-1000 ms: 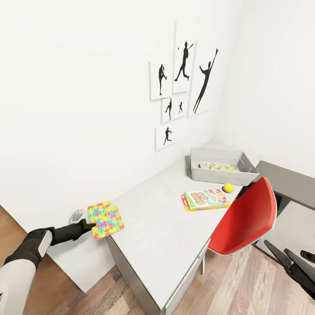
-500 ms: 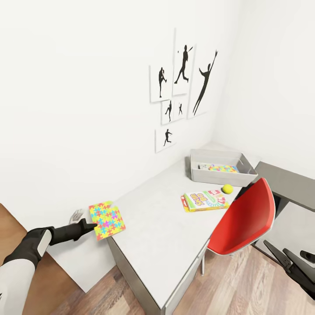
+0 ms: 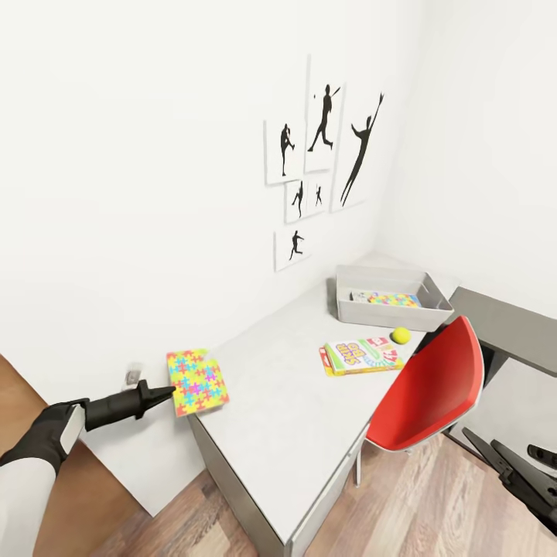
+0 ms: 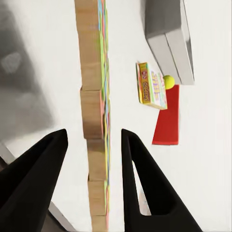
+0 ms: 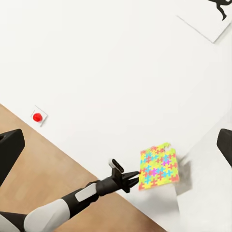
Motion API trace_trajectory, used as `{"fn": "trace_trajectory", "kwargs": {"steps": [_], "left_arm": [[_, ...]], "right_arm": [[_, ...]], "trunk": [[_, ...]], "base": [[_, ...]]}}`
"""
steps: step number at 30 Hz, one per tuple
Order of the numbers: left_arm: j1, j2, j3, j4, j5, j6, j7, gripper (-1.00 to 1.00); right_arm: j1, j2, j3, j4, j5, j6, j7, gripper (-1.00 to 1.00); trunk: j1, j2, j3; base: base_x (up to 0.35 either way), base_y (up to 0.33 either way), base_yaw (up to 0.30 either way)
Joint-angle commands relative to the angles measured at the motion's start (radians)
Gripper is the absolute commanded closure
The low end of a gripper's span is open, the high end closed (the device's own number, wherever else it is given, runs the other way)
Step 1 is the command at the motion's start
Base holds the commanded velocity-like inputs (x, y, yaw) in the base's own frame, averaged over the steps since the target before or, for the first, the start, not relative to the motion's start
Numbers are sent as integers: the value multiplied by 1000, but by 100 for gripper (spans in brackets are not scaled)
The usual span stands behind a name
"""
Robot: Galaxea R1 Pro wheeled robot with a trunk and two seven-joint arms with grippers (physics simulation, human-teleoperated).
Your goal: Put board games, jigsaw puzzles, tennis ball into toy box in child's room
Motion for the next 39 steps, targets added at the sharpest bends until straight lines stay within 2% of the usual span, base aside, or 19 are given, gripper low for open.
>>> {"fn": "trace_trajectory", "kwargs": {"steps": [1,5,10,21,24,29,30,33,38,39], "left_arm": [[-1,3,1,0,0,10,-25,100],[-1,8,0,0,-3,12,-66,100],[-1,13,0,0,-4,13,-79,100],[-1,19,-2,0,-4,14,-103,100],[-1,22,-25,0,-4,14,-160,100],[-1,31,-44,0,-4,20,-217,100],[0,39,-61,0,-4,24,-270,100],[0,44,-84,0,-5,25,-315,100],[5,73,-191,-1,-5,22,-441,100],[5,77,-203,-1,-5,21,-441,100]], "right_arm": [[0,0,0,0,-5,8,-2,-100],[0,14,0,0,-5,-7,-3,-100],[0,25,0,-1,-5,-34,-4,-100],[0,27,0,-1,-5,-41,-39,-100],[0,27,-2,13,-5,-42,-65,-100],[0,27,-3,25,-5,-55,-71,-100],[0,27,-4,30,-6,-70,-73,-100],[0,26,-4,31,-6,-74,-74,-100],[0,27,-2,32,-5,-82,-83,-100],[0,27,-2,31,-5,-82,-86,-100]], "trunk": [[-4,6,2],[-19,34,14],[-38,69,30],[-80,146,65],[-92,167,74],[-92,167,74],[-92,167,74],[-92,167,74],[-92,167,74],[-92,167,74]], "base": [[0,0,0],[0,0,0],[0,0,0],[-102,0,0],[-179,0,0],[-46,0,0],[-9,0,0],[-6,0,0],[-2,0,0],[0,0,0]]}}
